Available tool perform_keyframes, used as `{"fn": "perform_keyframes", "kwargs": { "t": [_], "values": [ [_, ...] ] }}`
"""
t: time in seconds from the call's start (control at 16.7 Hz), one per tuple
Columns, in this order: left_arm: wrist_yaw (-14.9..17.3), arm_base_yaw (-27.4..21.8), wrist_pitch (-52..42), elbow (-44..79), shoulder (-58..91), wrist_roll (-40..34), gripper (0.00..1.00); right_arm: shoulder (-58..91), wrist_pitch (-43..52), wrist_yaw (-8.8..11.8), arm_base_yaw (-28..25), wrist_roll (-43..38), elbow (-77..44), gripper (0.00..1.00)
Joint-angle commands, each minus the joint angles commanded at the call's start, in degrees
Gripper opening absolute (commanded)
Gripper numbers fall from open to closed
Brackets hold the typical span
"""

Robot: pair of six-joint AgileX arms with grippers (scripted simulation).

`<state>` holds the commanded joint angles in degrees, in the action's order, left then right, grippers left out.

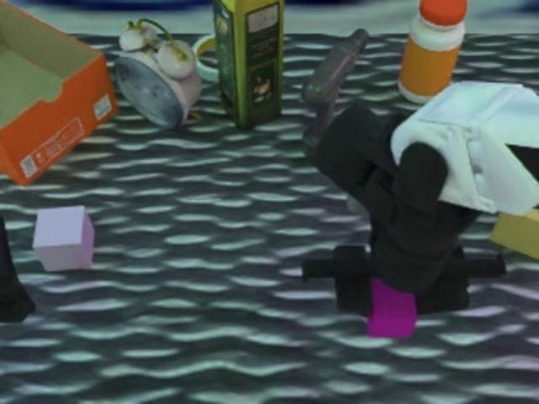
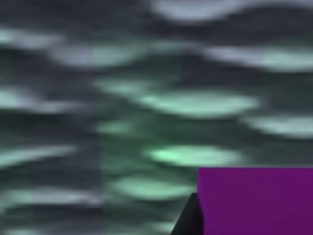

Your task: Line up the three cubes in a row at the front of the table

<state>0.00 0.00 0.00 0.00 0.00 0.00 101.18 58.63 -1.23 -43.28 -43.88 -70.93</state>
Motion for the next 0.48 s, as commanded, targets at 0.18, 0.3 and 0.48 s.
{"fn": "perform_keyframes", "kwargs": {
  "t": [0.18, 0.3, 0.48],
  "values": [
    [0.0, 0.0, 0.0, 0.0, 0.0, 0.0, 1.00, 2.3, -7.2, 0.0, -0.1, -0.2, 4.2, 0.00],
    [0.0, 0.0, 0.0, 0.0, 0.0, 0.0, 1.00, 3.8, -11.5, -0.1, -0.4, -0.2, 6.9, 0.00],
    [0.0, 0.0, 0.0, 0.0, 0.0, 0.0, 1.00, 4.7, -13.4, -0.1, -0.6, -0.3, 8.4, 0.00]
  ]
}}
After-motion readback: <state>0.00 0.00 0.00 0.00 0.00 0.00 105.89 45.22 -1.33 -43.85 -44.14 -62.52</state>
